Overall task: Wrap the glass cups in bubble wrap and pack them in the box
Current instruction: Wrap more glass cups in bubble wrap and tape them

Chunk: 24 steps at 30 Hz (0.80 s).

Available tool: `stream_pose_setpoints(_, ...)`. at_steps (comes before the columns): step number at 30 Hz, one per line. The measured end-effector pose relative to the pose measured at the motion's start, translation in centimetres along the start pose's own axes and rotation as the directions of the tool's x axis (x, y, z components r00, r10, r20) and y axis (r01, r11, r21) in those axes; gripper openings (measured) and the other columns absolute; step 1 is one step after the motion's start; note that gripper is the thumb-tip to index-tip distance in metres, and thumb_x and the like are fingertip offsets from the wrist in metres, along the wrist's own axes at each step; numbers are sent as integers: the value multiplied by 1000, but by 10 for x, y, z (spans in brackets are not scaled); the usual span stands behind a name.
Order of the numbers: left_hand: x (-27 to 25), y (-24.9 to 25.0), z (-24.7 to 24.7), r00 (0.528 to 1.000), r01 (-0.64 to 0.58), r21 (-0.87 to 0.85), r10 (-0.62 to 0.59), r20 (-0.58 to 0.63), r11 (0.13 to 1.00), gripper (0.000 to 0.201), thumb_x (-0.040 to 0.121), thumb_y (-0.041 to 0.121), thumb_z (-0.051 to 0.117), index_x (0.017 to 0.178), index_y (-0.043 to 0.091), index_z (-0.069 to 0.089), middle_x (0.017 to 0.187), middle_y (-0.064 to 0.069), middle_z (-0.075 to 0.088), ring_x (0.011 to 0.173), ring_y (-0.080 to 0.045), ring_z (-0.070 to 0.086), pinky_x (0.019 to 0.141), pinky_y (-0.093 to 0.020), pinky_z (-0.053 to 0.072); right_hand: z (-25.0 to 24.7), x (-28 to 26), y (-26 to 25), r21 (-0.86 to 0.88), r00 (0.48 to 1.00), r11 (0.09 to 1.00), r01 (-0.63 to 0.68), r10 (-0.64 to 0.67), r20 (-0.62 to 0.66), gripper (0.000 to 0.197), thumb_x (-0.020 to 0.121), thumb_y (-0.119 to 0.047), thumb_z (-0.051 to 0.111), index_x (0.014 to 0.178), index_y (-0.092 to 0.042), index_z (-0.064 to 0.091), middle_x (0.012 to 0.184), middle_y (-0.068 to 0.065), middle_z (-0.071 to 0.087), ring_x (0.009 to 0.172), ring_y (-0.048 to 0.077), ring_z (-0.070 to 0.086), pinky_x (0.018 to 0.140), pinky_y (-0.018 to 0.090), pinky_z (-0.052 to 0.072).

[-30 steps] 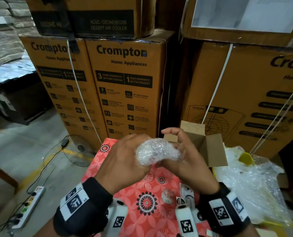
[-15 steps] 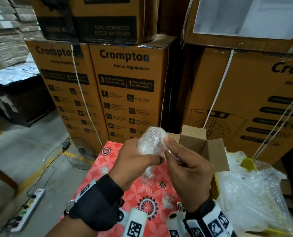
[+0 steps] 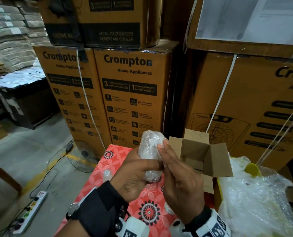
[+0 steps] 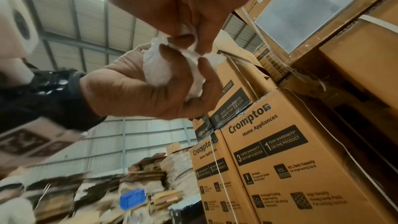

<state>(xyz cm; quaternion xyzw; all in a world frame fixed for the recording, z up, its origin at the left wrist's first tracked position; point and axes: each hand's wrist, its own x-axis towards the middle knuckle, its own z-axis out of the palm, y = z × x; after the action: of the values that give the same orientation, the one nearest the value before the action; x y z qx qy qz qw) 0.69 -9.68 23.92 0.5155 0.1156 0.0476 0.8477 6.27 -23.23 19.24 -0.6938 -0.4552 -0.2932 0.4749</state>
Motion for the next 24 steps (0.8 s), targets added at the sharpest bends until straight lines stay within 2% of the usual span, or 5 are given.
stream_pose_setpoints(3,-1,1,-2,997,30,-97,-24,67,995,40,79,-8,78,116,6,79,107,-21,74,95,-32,76,80,-39,64,-4,2,-12,139,988,990,-28,6,154,65,90,-11,56,152,6,44,163,16,42,155,28,38,120,51,42)
stream_pose_setpoints(7,-4,4,-7,985,130,-340,-82,153,931,44,82,11,67,125,3,75,114,-21,67,95,-31,72,83,-40,62,-4,7,-18,16,948,999,-45,38,315,97,89,-25,77,163,4,21,174,13,18,162,29,16,126,56,30)
stream_pose_setpoints(14,-2,6,-14,982,154,-445,-86,171,882,74,102,51,59,160,6,44,168,-14,34,155,-32,36,128,-45,29,9,3,-5,-109,948,994,-32,65,312,85,101,-17,70,166,-4,17,176,9,10,163,25,10,127,51,27)
stream_pose_setpoints(19,-2,2,-4,1000,-21,-216,19,-10,976,69,97,61,64,143,10,63,140,-16,69,130,-29,67,109,-47,52,21,-5,3,-222,967,963,152,-98,236,80,89,15,65,159,4,28,170,24,25,159,35,25,127,47,31)
stream_pose_setpoints(24,0,-9,-4,988,-83,-4,82,-134,997,66,92,55,77,139,10,63,136,-17,70,125,-30,70,101,-48,56,24,-14,9,-251,960,941,225,-170,224,52,102,9,41,153,6,39,162,28,38,154,36,37,118,48,44)
